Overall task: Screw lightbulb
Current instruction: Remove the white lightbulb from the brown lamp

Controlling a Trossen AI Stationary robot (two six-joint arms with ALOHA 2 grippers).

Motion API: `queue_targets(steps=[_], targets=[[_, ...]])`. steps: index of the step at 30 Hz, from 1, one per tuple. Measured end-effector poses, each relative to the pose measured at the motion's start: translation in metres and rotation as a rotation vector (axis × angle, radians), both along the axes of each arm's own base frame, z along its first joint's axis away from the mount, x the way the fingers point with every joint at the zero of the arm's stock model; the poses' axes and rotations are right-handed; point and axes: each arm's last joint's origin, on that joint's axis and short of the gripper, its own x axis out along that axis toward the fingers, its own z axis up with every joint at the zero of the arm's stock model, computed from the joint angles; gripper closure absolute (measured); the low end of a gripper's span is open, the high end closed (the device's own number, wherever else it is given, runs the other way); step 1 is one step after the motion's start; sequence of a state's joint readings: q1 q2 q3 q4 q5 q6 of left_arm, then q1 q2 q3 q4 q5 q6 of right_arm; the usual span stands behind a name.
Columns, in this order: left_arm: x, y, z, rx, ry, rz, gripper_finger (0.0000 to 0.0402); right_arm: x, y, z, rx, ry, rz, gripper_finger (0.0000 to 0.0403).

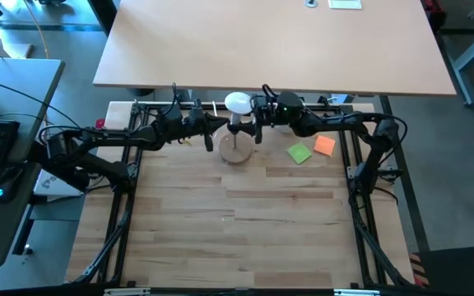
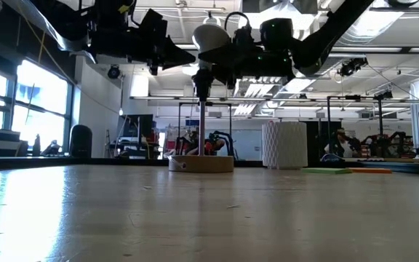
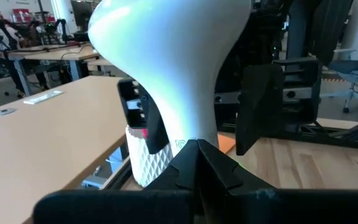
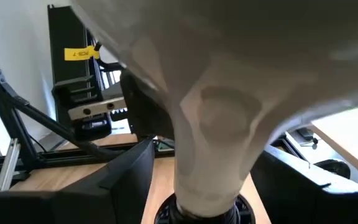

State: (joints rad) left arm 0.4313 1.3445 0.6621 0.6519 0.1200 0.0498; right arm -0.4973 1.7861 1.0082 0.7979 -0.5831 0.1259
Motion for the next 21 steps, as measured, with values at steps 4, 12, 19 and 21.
queue_targets(steps=[4, 12, 19, 21], targets=[[0.0, 0.0, 0.0, -0.004, 0.0, 0.0, 0.0402, 0.002, -0.001, 0.001, -0.016, 0.004, 0.001, 0.0159], [0.0, 0.0, -0.001, -0.006, 0.004, -0.002, 0.0402, 0.002, -0.001, 0.001, -0.018, 0.003, 0.001, 0.0268], [0.0, -0.001, -0.003, -0.018, 0.022, -0.001, 0.0401, 0.001, 0.0, 0.007, -0.024, -0.025, 0.0, 0.0271], [0.0, -0.001, -0.004, -0.031, 0.038, 0.0, 0.0402, -0.002, 0.001, 0.014, -0.034, -0.044, 0.001, 0.0271]])
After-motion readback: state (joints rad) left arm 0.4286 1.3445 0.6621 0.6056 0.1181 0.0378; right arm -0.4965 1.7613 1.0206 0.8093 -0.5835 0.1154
